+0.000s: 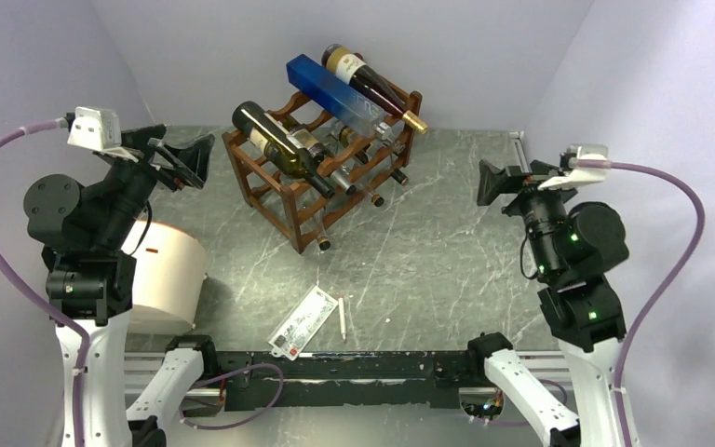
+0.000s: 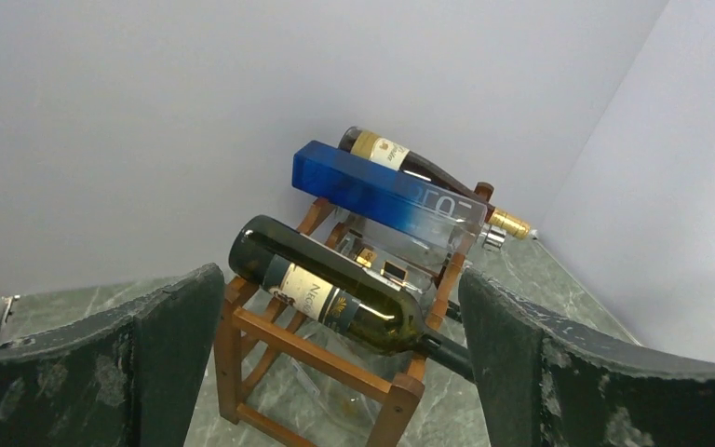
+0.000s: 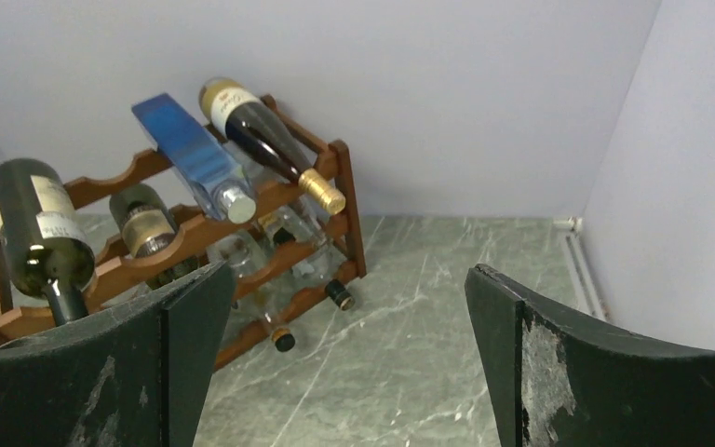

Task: Take the wine bottle off the wine rack

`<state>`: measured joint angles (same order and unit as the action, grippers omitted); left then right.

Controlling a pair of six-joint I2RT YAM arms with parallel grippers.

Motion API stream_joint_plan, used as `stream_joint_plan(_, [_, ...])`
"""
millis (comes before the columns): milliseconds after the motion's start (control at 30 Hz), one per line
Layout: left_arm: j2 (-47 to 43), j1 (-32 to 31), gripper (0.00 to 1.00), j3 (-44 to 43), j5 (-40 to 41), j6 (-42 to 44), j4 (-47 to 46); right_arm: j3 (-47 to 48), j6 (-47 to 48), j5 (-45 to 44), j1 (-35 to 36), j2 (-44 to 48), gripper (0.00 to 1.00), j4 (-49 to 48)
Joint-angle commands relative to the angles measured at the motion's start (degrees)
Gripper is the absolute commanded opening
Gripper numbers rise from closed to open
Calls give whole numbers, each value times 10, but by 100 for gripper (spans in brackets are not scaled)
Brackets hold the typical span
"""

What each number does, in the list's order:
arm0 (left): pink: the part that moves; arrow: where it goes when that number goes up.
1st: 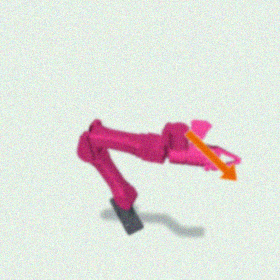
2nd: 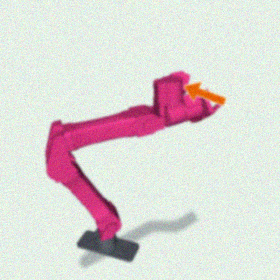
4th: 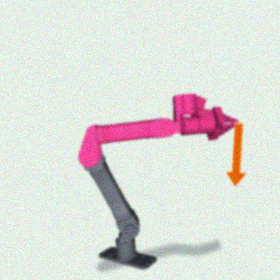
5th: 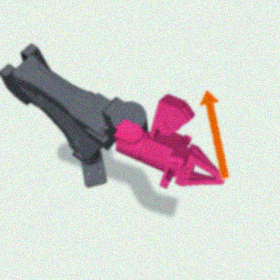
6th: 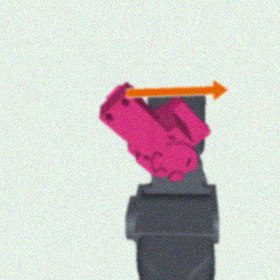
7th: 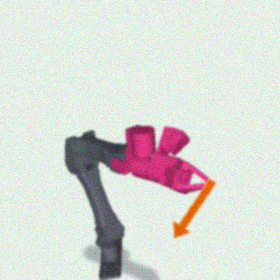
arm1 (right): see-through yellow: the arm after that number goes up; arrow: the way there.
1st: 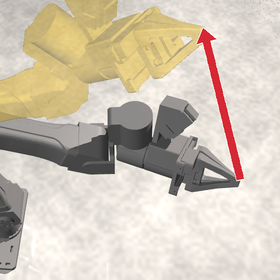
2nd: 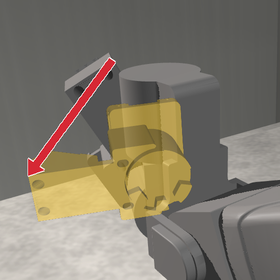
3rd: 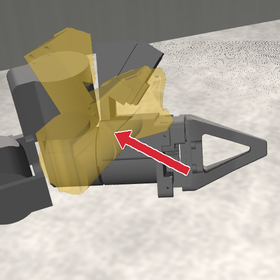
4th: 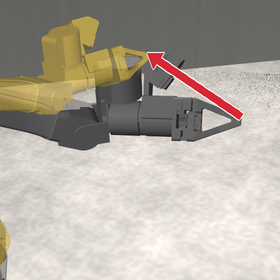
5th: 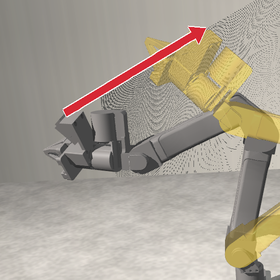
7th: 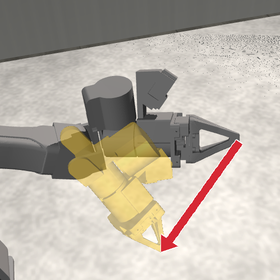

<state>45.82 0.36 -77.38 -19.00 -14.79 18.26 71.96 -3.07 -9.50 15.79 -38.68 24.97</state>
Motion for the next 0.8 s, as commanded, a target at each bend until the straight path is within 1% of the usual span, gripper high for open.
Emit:
stream_joint_plan(0, [0, 6, 99, 16, 14, -17, -3, -33, -19, -29, 16, -20, 100, -26])
stream_joint_plan(167, [2, 13, 99, 39, 3, -30, 0, -73, -39, -69, 36, -43, 100, -37])
stream_joint_plan(400, [13, 20, 98, 55, -11, -51, 22, -116, -85, -92, 61, -66, 100, -30])
stream_joint_plan(600, [39, 26, 98, 50, -18, -63, 73, -122, -132, -100, 75, -77, 100, -8])
stream_joint_plan(767, [75, 29, 98, 35, -20, -71, 128, -139, -147, -84, 81, -76, 100, -3])
